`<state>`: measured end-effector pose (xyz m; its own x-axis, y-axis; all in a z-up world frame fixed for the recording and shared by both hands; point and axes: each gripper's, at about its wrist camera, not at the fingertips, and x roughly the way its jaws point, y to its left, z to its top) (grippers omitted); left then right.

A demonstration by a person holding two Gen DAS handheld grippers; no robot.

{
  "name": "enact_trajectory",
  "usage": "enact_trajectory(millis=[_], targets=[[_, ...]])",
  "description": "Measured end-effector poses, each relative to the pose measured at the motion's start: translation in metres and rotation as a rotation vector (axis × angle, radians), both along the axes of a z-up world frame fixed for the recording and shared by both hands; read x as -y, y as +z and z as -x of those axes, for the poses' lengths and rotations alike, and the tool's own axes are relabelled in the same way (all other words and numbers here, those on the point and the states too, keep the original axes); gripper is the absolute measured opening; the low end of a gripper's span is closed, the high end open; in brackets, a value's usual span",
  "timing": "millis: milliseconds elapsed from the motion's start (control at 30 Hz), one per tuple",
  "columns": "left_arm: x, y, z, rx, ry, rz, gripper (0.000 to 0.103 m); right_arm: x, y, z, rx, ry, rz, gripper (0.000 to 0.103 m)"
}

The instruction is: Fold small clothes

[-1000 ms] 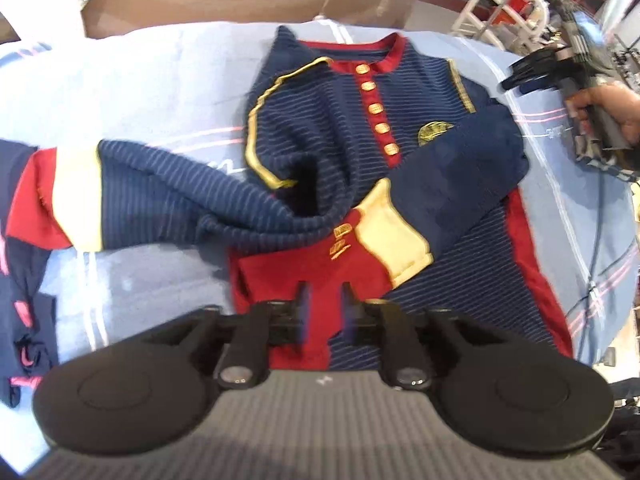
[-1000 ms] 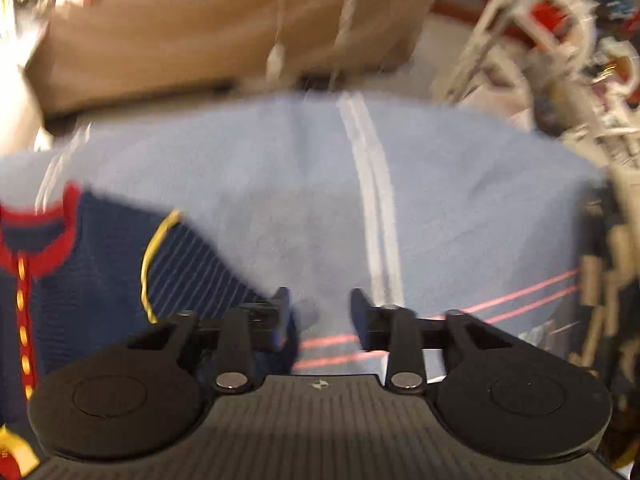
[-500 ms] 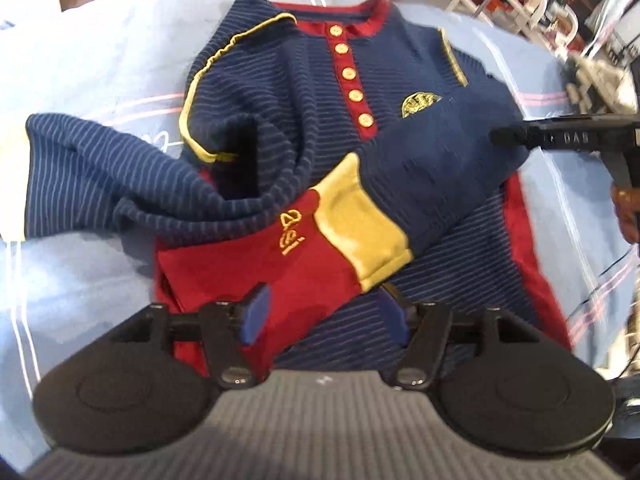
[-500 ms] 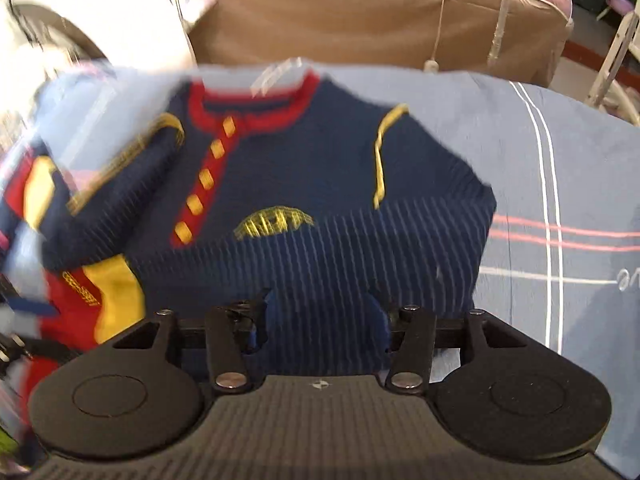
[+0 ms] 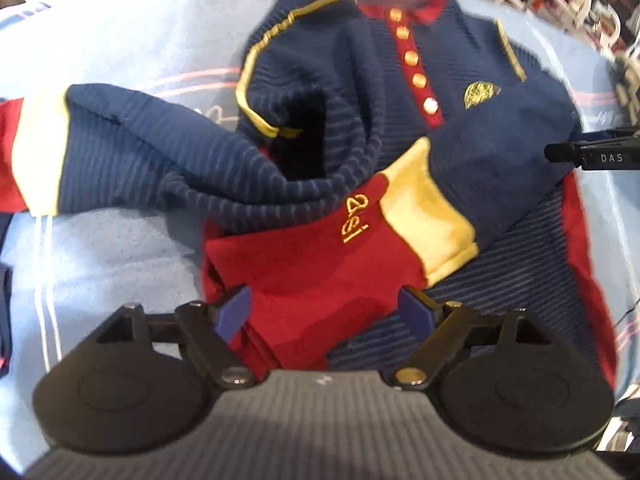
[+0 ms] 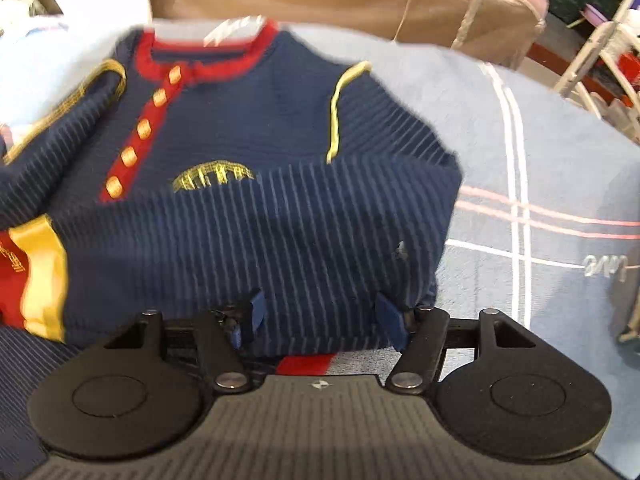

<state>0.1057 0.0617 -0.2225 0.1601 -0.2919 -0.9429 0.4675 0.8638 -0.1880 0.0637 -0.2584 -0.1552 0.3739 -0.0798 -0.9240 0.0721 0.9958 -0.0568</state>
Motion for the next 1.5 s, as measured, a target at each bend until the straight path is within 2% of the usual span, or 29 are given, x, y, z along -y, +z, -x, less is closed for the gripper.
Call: enact_trajectory(millis=[33, 100, 200, 367, 467, 600, 700, 800, 900, 967, 1033, 1067, 1133, 1167, 1300, 1400, 1500], targets=[[-0.007, 0.008, 0.002, 0.013, 0.017, 0.017, 0.092, -0.002, 0.01, 0.002, 0.024, 0.004, -0.019, 0.103], [-0.025, 0.025, 0.005, 0.061, 0.07, 0.045, 0.102, -0.005, 0.032, 0.007, 0.066, 0.019, -0.06, 0.103], [-0.06, 0.042, 0.003, 0.104, 0.185, 0.066, 0.102, -0.016, 0.056, 0.009, 0.111, 0.05, -0.138, 0.103], [-0.107, 0.047, -0.011, 0.106, 0.332, 0.04, 0.102, -0.054, 0.067, -0.006, 0.102, 0.143, -0.345, 0.103], [-0.126, 0.042, -0.004, 0.073, 0.416, 0.064, 0.102, -0.104, 0.069, -0.03, 0.084, 0.236, -0.43, 0.103], [-0.133, 0.035, 0.017, 0.057, 0.44, 0.078, 0.102, -0.192, 0.068, -0.069, 0.095, 0.374, -0.546, 0.103], [-0.139, 0.032, 0.035, 0.054, 0.438, 0.072, 0.102, -0.266, 0.062, -0.095, 0.1, 0.477, -0.554, 0.103], [-0.153, 0.031, 0.053, 0.051, 0.456, 0.047, 0.102, -0.33, 0.05, -0.114, 0.103, 0.559, -0.512, 0.103], [-0.17, 0.024, 0.068, 0.029, 0.488, 0.034, 0.102, -0.373, 0.034, -0.128, 0.121, 0.578, -0.408, 0.103], [-0.183, 0.018, 0.077, 0.009, 0.519, 0.037, 0.102, -0.392, 0.022, -0.137, 0.111, 0.59, -0.377, 0.103], [-0.193, 0.013, 0.083, -0.008, 0.546, 0.034, 0.102, -0.4, 0.01, -0.145, 0.109, 0.589, -0.357, 0.096], [-0.197, 0.011, 0.084, -0.017, 0.557, 0.032, 0.102, -0.405, 0.007, -0.149, 0.11, 0.585, -0.327, 0.09], [-0.204, 0.008, 0.086, -0.027, 0.573, 0.031, 0.102, -0.407, 0.0, -0.155, 0.089, 0.566, -0.274, 0.036], [-0.206, 0.007, 0.086, -0.029, 0.577, 0.033, 0.102, -0.403, 0.0, -0.156, 0.085, 0.549, -0.28, 0.017], [-0.208, 0.005, 0.079, -0.028, 0.566, 0.043, 0.102, -0.368, 0.026, -0.152, 0.098, 0.448, -0.446, 0.013], [-0.201, 0.009, 0.066, -0.017, 0.538, 0.063, 0.102, -0.32, 0.071, -0.137, 0.139, 0.403, -0.624, 0.012], [-0.189, 0.015, 0.05, 0.007, 0.493, 0.077, 0.102, -0.25, 0.125, -0.105, 0.199, 0.366, -0.719, 0.012]])
